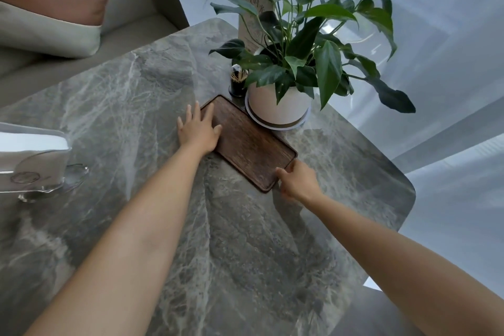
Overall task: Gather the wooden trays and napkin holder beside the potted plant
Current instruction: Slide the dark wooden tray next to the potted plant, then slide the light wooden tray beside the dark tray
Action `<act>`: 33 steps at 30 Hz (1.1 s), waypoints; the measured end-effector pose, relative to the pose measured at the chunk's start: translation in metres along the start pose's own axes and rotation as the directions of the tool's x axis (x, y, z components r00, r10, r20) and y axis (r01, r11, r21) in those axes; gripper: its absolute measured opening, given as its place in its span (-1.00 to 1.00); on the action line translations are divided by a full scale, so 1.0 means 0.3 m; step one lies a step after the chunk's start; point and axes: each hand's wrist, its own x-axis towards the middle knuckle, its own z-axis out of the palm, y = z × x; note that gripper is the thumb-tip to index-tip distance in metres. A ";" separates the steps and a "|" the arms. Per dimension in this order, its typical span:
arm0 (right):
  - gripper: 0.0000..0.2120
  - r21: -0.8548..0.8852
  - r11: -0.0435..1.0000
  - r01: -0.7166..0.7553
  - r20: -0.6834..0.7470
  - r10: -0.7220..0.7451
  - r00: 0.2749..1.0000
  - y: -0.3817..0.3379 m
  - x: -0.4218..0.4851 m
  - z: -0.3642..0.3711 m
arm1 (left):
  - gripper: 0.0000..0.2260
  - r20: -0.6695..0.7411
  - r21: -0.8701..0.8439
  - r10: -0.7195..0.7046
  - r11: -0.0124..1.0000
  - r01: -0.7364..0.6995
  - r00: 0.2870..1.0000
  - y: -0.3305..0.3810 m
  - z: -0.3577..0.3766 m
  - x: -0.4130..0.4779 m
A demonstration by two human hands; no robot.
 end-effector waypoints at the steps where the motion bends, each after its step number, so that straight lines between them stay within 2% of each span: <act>1: -0.76 -0.059 0.998 0.025 -0.026 -0.027 0.999 -0.011 -0.018 0.003 | -0.46 -0.009 0.003 -0.003 1.000 0.003 1.000 -0.021 0.006 -0.035; 6: -0.58 -0.222 0.966 0.134 -0.041 -0.147 0.988 -0.090 -0.114 0.056 | -0.46 -0.060 0.040 -0.026 0.999 0.028 0.998 -0.143 0.026 -0.214; 11: -0.34 -0.355 0.890 0.286 -0.012 -0.310 0.951 -0.201 -0.236 0.162 | -0.45 -0.114 0.021 -0.080 0.996 0.083 0.990 -0.286 -0.005 -0.407; 16: -0.28 -0.477 0.769 0.425 0.071 -0.449 0.891 -0.310 -0.377 0.349 | -0.45 -0.166 -0.012 -0.179 0.984 0.179 0.970 -0.498 -0.043 -0.630; 19: -0.27 -0.515 0.690 0.509 0.163 -0.504 0.848 -0.375 -0.477 0.489 | -0.45 -0.180 -0.070 -0.294 0.956 0.286 0.939 -0.659 -0.055 -0.790; 25: -0.28 -0.536 0.496 0.683 0.371 -0.589 0.718 -0.489 -0.704 0.785 | -0.46 -0.111 -0.192 -0.565 0.819 0.540 0.817 -1.010 -0.017 -1.134; 33: -0.29 -0.500 0.296 0.814 0.568 -0.598 0.566 -0.587 -0.952 1.133 | -0.43 -0.041 -0.373 -0.853 0.496 0.784 0.521 -1.321 0.110 -1.537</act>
